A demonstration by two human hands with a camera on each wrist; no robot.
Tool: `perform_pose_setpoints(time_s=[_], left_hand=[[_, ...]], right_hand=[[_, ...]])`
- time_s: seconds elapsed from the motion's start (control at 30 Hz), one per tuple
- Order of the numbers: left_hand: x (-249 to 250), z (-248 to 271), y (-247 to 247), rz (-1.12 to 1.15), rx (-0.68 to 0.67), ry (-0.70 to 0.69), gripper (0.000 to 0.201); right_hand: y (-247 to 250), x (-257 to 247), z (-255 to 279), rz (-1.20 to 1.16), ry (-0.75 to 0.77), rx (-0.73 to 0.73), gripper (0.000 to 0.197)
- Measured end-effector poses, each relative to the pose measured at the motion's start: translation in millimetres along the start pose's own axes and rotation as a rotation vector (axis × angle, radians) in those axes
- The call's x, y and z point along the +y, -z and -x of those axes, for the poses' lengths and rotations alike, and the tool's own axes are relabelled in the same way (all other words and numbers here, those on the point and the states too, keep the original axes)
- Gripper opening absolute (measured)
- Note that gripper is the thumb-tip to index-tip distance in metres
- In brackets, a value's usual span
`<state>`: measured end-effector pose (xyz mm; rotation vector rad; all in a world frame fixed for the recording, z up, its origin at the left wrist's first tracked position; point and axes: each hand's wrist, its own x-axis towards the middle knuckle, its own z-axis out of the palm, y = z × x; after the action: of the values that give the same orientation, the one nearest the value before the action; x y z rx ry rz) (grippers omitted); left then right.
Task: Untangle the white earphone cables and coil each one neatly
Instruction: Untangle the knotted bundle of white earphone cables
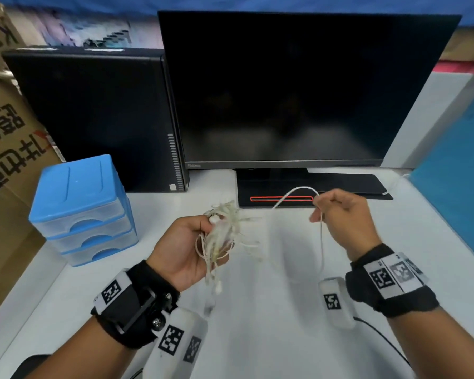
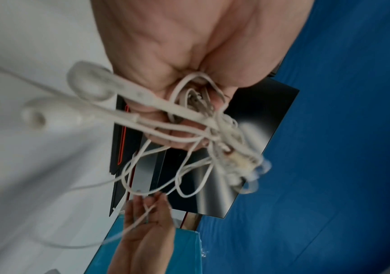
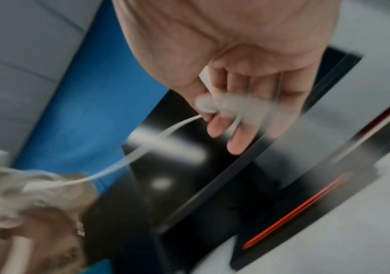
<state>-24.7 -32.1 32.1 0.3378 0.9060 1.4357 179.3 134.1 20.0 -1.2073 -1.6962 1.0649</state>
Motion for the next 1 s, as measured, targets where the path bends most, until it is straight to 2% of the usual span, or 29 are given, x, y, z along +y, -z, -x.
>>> perform_pose_setpoints(time_s=[0.1,0.2,0.23,0.27,0.3,0.4,0.5,0.57,0.63,0.7,0.8,0.87,0.93,0.97,1.0], left_hand=[[1.4,0.5,1.0,0.009,-0.017,-0.013,0.023],[0.8,-1.2,0.9,0.001,-0.019,-0.006,0.019],[0.3,-1.5,0.4,0.002,-0.025,0.004,0.015],[-0.2,-2.0,0.2,0.014,-0.040,0.015,0.010],[-1.3,-2.2,0.6,0.037,-0.067,0.023,0.012],[-0.5,-1.9,3.6,0.157,-0.169,0.030,0.032],[4.6,-0.4,5.8,0.278,-0.189,0.011,0.020],[9.6,-0.6,6.3,0.294,-0.117,-0.002,0.006],[12.9,-1.6,8.6,0.299,-0.036,0.000,0.026],[15.7,-2.5,9.4,0.315,0.023,0.009,0.027],[17.0,-1.1,7.7,0.359,-0.001,0.009,0.031],[16.5,0.8,4.3,0.349,-0.028,0.013,0.032],[16.2,2.3,1.4,0.291,-0.035,-0.004,0.035],[15.7,3.0,-0.4,0.261,-0.043,-0.016,0.039],[14.6,2.9,-0.8,0.228,-0.046,-0.026,0.042]], right_hand=[[9.6,20.5,-10.9,0.282,-0.050,-0.081,0.014],[0.4,15.2,2.7,0.415,0.088,-0.305,0.050],[-6.1,6.6,11.8,0.386,0.166,-0.351,0.054],[-14.6,-1.2,22.0,0.289,0.231,-0.407,0.052],[-23.8,-9.1,33.4,0.147,0.224,-0.484,0.048],[-44.1,-24.1,57.3,-0.296,-0.065,-0.777,0.041],[-42.9,-23.1,62.5,-0.455,-0.199,-0.966,0.038],[-39.5,-22.5,58.8,-0.450,-0.204,-0.924,0.028],[-37.6,-19.9,52.9,-0.384,-0.139,-0.803,0.025],[-36.3,-15.5,47.9,-0.337,-0.053,-0.700,0.029],[-36.5,-8.6,44.5,-0.193,0.118,-0.578,0.032],[-38.3,-7.3,46.9,-0.042,0.262,-0.401,0.028],[-41.3,-12.2,53.9,-0.066,0.374,-0.183,0.013],[-42.7,-15.7,58.2,-0.121,0.411,-0.130,0.006],[-44.0,-19.2,62.8,-0.161,0.433,-0.117,0.011]])
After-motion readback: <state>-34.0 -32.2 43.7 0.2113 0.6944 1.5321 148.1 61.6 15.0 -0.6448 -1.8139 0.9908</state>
